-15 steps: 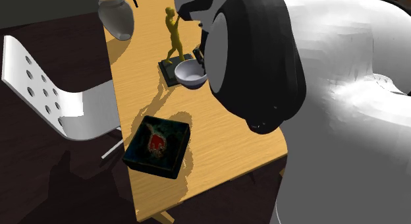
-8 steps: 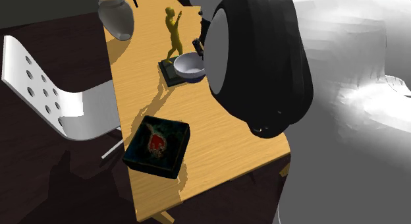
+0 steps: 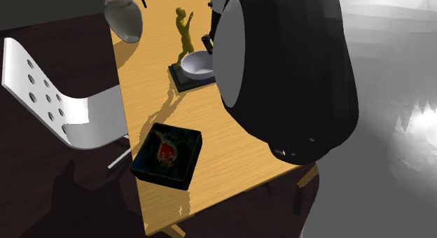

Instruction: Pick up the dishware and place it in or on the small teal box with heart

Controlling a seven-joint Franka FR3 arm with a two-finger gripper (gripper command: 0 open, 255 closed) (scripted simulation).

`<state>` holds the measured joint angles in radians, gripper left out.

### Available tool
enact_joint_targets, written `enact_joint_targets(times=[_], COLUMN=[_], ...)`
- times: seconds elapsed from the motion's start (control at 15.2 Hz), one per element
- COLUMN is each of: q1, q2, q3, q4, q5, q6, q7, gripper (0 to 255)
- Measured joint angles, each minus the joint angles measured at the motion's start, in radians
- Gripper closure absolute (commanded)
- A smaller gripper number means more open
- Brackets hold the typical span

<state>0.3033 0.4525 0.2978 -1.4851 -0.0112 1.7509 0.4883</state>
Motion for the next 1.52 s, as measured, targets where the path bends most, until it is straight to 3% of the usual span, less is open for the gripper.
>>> enact_joint_targets(times=[0.59,1.06,1.52], q1=[-0.002,0.037,0.091], q2=[-0.329,-0.577,-0.745], q3=[0.049,0.089,0.124], q4=[-0.406,-0.662,-0.813], q5=[0.101,0.206,0.292], q6=[0.095,0.122,0.123], q7=[0.029,0.060,0.099], gripper=[255,255,255])
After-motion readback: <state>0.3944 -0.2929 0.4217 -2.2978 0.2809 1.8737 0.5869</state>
